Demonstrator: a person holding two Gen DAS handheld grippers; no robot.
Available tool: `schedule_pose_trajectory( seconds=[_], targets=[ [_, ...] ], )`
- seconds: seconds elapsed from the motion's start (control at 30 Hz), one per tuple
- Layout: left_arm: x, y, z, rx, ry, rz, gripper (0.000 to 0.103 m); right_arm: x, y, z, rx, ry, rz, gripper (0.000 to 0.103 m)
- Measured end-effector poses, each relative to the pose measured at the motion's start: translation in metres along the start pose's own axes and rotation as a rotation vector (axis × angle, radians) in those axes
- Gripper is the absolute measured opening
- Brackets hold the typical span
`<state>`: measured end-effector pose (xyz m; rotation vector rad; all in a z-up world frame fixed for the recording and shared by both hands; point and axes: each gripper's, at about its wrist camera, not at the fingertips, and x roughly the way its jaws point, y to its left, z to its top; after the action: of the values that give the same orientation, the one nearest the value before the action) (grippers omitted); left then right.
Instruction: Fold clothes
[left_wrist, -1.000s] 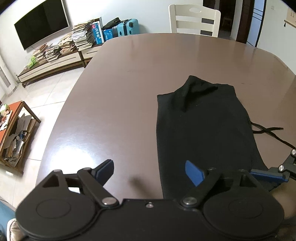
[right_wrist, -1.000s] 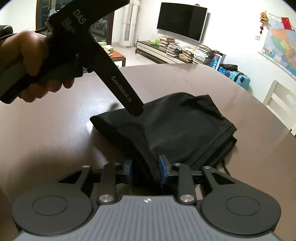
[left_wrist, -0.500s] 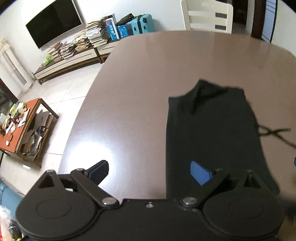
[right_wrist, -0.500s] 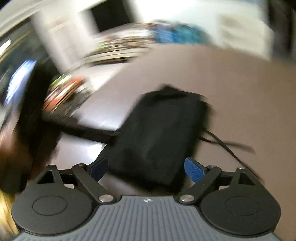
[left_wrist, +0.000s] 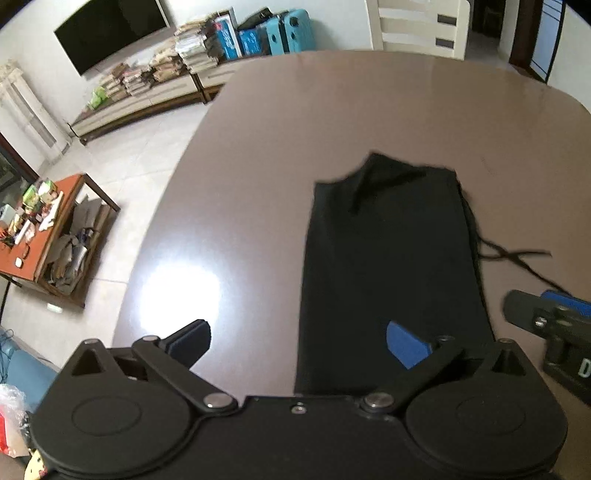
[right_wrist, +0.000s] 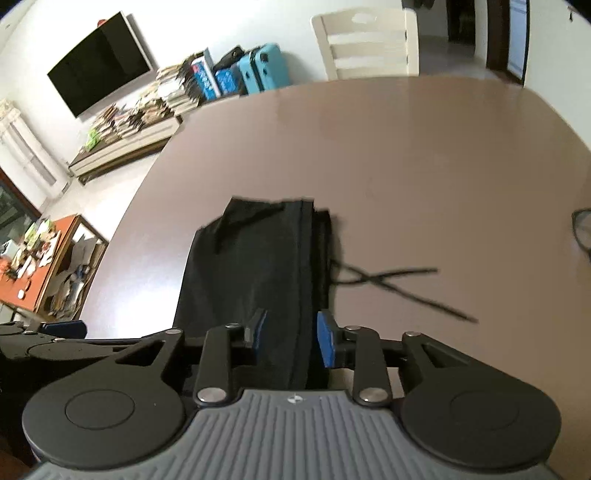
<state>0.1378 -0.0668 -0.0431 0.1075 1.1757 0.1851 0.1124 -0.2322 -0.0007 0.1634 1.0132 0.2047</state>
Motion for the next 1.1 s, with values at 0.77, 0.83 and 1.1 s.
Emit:
schedule_pose_trajectory(
  seconds=[0.77,0.83,1.1],
  targets=[
    [-0.011,-0.004,-0.038,0.012,0.104,-0.037,0.102,-0.008,0.014,-0.016,-0.043,0.038,-0.086,0.085],
    [-0.010,-0.003,-0.038,0.011,0.103,-0.034,0.102,-0.008,0.013,-0.016,-0.038,0.043,-0.087,0.086],
    [-0.018,0.006,-0.035,0.006,0.072,-0.028,0.102,-0.011,0.011,-0.014,-0.018,0.023,-0.086,0.090]
  ],
)
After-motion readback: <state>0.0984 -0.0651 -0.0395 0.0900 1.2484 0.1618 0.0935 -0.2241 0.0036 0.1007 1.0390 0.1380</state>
